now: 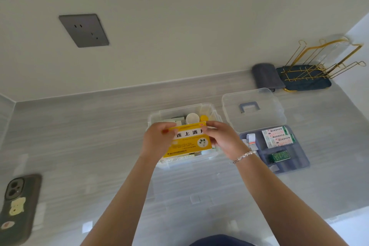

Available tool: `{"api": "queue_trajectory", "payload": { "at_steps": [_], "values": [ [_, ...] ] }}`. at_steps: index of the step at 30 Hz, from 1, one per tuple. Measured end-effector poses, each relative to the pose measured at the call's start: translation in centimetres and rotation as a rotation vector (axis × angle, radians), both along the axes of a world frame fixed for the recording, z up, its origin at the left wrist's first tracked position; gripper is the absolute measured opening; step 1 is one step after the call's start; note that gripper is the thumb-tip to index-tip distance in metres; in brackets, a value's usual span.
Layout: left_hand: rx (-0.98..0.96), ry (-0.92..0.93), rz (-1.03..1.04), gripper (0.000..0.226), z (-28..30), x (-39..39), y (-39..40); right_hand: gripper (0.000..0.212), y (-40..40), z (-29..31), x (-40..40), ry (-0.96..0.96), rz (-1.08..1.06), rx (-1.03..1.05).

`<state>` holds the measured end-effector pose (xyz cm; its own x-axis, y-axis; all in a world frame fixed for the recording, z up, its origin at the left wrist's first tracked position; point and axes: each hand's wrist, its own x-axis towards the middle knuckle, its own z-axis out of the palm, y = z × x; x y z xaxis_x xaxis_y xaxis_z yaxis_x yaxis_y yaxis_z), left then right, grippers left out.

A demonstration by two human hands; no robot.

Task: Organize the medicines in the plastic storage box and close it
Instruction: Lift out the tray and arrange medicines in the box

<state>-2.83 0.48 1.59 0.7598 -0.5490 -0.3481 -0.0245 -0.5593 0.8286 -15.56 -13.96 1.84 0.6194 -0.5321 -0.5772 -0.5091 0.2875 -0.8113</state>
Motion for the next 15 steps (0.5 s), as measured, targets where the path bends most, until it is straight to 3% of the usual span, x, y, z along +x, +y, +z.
{"api": "queue_trajectory", "payload": {
  "at_steps": [6,15],
  "values": [
    [-0.25,0.338,0.122,0.013,2.2,-0.7,0.3,0.029,-1.6,1.2,-2.8,-0.116,-0.064,0.017],
    [-0.258,0.421,0.029,0.014,3.6,-6.8,-3.0,0.026,-4.6,2.3,-11.0,-0.131,-0.039,0.005]
  ]
}}
